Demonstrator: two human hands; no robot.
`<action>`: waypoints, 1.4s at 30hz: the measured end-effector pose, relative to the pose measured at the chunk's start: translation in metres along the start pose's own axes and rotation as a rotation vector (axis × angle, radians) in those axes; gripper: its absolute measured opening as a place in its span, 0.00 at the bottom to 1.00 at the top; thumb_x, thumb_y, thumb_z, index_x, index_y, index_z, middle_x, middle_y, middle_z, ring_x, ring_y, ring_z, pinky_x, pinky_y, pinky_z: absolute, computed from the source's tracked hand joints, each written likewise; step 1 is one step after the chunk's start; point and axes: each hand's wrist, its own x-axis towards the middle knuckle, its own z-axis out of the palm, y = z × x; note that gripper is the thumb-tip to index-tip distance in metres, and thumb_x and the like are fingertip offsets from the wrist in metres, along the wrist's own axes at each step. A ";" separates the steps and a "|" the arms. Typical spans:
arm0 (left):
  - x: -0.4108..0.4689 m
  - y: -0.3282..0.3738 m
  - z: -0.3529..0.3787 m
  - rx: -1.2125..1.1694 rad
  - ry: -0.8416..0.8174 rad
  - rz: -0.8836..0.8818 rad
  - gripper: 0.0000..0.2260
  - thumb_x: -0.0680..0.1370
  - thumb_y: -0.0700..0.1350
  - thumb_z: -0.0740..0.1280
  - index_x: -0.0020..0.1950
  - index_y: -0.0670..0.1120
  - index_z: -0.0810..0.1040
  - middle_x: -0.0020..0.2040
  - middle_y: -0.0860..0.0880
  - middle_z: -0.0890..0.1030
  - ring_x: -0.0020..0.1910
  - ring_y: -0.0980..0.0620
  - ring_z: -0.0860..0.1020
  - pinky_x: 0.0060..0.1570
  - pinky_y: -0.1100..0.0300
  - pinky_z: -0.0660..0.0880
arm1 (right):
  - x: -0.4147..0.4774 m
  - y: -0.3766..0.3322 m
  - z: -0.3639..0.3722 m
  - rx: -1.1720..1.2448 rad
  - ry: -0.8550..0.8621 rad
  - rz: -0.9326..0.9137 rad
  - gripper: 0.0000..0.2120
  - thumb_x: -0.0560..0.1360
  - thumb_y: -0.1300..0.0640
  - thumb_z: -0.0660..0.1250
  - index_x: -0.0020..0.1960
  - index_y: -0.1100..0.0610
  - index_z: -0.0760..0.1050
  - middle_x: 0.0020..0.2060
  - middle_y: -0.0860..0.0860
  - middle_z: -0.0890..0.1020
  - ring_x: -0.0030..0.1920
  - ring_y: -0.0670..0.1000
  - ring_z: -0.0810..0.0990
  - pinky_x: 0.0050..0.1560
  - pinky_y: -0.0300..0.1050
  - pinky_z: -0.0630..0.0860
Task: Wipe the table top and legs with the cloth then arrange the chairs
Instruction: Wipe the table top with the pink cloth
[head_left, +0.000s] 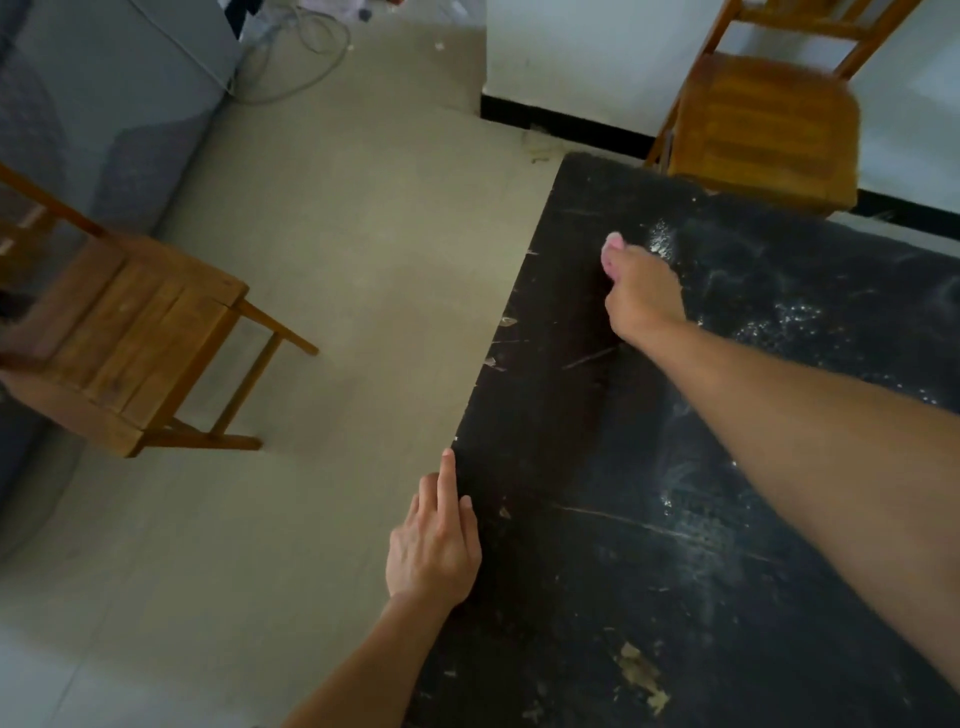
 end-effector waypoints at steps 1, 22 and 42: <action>0.000 0.000 0.000 0.006 -0.002 0.004 0.26 0.82 0.55 0.46 0.78 0.51 0.41 0.65 0.51 0.67 0.54 0.50 0.74 0.47 0.55 0.75 | -0.005 -0.002 -0.006 0.018 0.032 -0.002 0.24 0.80 0.68 0.57 0.73 0.53 0.67 0.67 0.54 0.73 0.68 0.58 0.71 0.69 0.65 0.67; 0.118 0.086 -0.007 0.117 0.141 0.126 0.25 0.83 0.54 0.50 0.78 0.46 0.52 0.78 0.42 0.53 0.75 0.41 0.56 0.72 0.48 0.57 | -0.089 0.065 -0.031 0.017 0.220 -0.071 0.19 0.81 0.67 0.55 0.69 0.57 0.71 0.65 0.53 0.76 0.66 0.55 0.74 0.64 0.64 0.71; 0.119 0.090 -0.012 0.109 0.079 0.082 0.26 0.82 0.56 0.50 0.78 0.49 0.51 0.78 0.44 0.51 0.74 0.44 0.59 0.68 0.50 0.65 | -0.109 0.049 0.017 -0.062 -0.026 -0.617 0.21 0.79 0.62 0.54 0.68 0.58 0.75 0.67 0.54 0.77 0.70 0.55 0.71 0.72 0.59 0.61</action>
